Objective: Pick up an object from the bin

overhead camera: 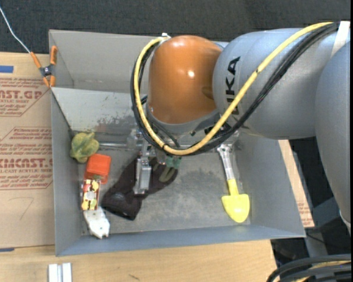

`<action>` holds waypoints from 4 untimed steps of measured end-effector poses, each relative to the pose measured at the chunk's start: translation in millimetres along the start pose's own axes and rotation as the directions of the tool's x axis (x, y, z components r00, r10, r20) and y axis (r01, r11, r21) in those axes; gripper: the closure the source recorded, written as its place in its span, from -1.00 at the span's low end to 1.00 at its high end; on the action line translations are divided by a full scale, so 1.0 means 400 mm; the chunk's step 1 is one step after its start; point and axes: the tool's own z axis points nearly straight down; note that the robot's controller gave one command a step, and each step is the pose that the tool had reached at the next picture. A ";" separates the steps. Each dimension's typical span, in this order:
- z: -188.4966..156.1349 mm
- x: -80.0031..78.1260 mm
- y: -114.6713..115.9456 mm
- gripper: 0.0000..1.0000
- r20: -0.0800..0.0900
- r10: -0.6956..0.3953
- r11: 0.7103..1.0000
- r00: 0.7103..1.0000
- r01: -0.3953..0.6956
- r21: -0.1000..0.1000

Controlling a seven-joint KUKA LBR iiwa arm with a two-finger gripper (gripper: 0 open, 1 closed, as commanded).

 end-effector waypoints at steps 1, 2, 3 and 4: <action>-0.012 -0.005 -0.003 -1.00 0.008 0.003 1.000 1.000 -0.003 -0.001; 0.224 -0.012 -0.105 -1.00 0.008 -0.504 0.864 0.864 0.504 0.002; 0.358 -0.016 -0.172 -1.00 0.008 -0.448 0.894 0.894 0.448 0.000; 0.378 -0.074 -0.143 -1.00 0.010 -0.699 0.715 0.715 0.699 0.005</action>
Offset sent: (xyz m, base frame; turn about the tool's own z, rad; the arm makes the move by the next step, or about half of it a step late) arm 0.0047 -0.0705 -0.1529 -0.8627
